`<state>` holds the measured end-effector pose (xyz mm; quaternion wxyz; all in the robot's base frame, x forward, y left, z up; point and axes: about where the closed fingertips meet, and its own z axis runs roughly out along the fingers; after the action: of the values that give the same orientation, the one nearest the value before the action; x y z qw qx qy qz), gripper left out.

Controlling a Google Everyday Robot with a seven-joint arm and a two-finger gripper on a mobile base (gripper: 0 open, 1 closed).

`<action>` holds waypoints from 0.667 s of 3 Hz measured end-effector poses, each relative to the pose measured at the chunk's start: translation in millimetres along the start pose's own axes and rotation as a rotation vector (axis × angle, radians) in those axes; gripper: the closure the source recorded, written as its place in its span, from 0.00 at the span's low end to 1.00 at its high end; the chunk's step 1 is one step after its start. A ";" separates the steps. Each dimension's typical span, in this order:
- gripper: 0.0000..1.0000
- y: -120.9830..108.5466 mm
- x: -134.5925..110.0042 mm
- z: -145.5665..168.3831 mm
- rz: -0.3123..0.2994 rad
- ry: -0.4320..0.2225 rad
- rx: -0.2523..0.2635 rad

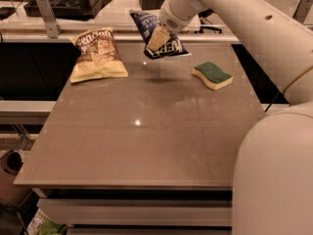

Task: Move blue chip bag near brown chip bag

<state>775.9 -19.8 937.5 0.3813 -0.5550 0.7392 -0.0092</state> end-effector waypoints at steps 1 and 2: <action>1.00 1.1 -11.6 32.6 0.017 -0.005 -0.016; 1.00 7.5 -23.2 56.9 0.020 -0.001 -0.035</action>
Offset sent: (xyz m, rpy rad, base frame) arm 0.0416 0.0690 -0.0396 0.0172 0.0500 0.0085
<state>804.6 25.6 906.7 0.3718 -0.5542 0.7447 0.0077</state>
